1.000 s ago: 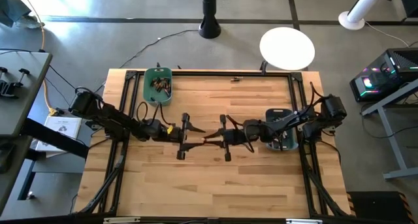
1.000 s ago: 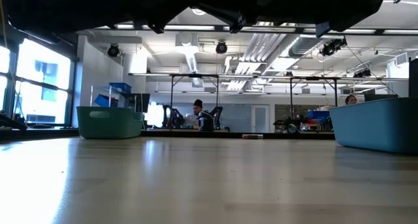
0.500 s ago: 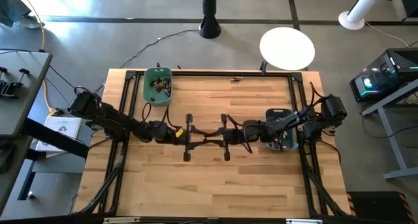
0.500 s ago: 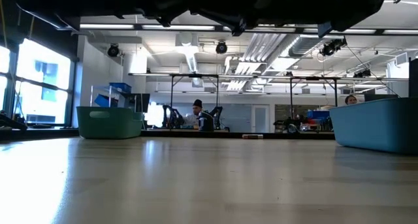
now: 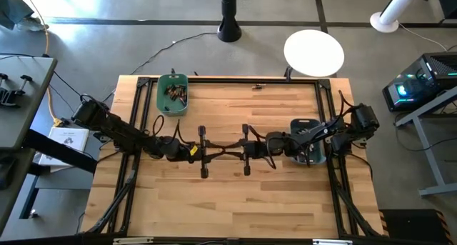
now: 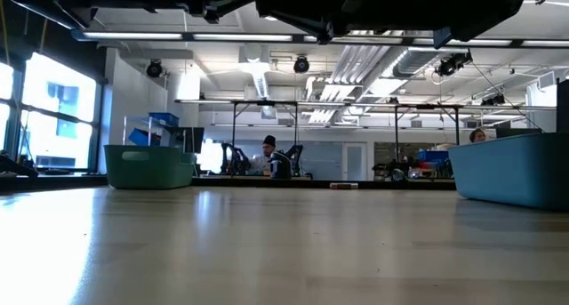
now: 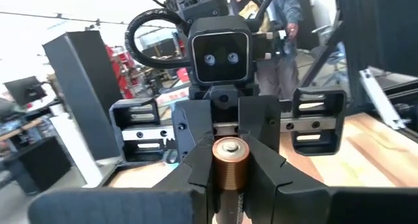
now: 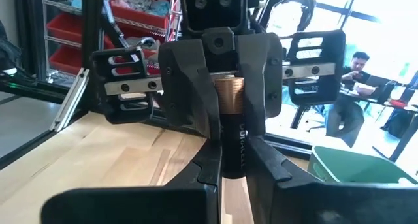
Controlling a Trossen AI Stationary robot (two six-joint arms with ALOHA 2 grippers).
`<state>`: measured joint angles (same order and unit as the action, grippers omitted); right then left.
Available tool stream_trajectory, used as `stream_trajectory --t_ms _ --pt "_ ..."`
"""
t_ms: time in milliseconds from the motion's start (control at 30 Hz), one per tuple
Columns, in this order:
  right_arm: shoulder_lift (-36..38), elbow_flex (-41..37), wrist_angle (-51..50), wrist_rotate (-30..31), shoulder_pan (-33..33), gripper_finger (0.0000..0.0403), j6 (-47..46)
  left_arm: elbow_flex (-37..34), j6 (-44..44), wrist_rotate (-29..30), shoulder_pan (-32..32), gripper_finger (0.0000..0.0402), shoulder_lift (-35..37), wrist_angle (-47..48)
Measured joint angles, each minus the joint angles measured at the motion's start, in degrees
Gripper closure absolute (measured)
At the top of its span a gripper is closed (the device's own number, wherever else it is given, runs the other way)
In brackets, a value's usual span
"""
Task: Sort batteries
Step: Put the black battery into the green bin
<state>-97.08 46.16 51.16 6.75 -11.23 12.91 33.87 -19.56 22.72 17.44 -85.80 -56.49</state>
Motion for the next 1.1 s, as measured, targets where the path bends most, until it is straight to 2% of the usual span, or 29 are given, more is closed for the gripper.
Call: stream_trajectory --t_ms 133,433,533,600,733,800,833,933,967,1000,1100 --pt "0.0 0.1 1.0 -0.1 0.0 0.0379 1.2 0.0 -1.1 0.5 0.7 0.0359 1.4 1.6" --pt "0.0 -0.2 1.8 -0.9 -0.1 0.0323 2.8 -0.1 -2.1 1.4 1.2 0.0359 2.9 3.7" --pt "0.3 -0.2 0.0 0.0 0.0 0.031 3.3 -0.1 -2.5 4.2 1.7 0.0359 3.5 5.6" --pt "1.8 -0.2 -4.2 3.3 -0.1 0.0296 3.7 -0.1 -3.3 9.5 2.7 0.0359 4.4 7.6" --pt "8.2 -0.2 -17.6 16.1 -0.1 0.0269 2.3 0.0 -3.4 21.2 4.8 0.0359 8.3 12.7" --pt "11.6 -0.1 -24.7 19.7 0.0 0.0262 0.0 -0.1 -1.3 27.3 5.5 0.0359 11.2 16.3" --pt "13.2 -0.2 -27.9 20.0 -0.1 0.0261 -1.3 0.0 0.5 31.0 5.5 0.0359 12.8 17.7" --pt "17.1 -0.1 -35.3 19.7 -0.2 0.0259 -5.7 0.0 8.2 48.7 4.6 0.0359 17.5 22.4" --pt "18.1 -0.1 -37.7 19.5 -0.2 0.0259 -7.3 -0.1 8.8 52.7 3.9 0.0359 19.3 24.3" --pt "18.6 -0.1 -39.4 19.1 -0.2 0.0259 -8.8 -0.1 8.5 54.4 3.2 0.0359 21.1 25.6" --pt "19.1 -0.1 -43.0 18.3 -0.2 0.0258 -12.2 0.4 5.2 53.7 -0.5 0.0359 26.1 26.6"
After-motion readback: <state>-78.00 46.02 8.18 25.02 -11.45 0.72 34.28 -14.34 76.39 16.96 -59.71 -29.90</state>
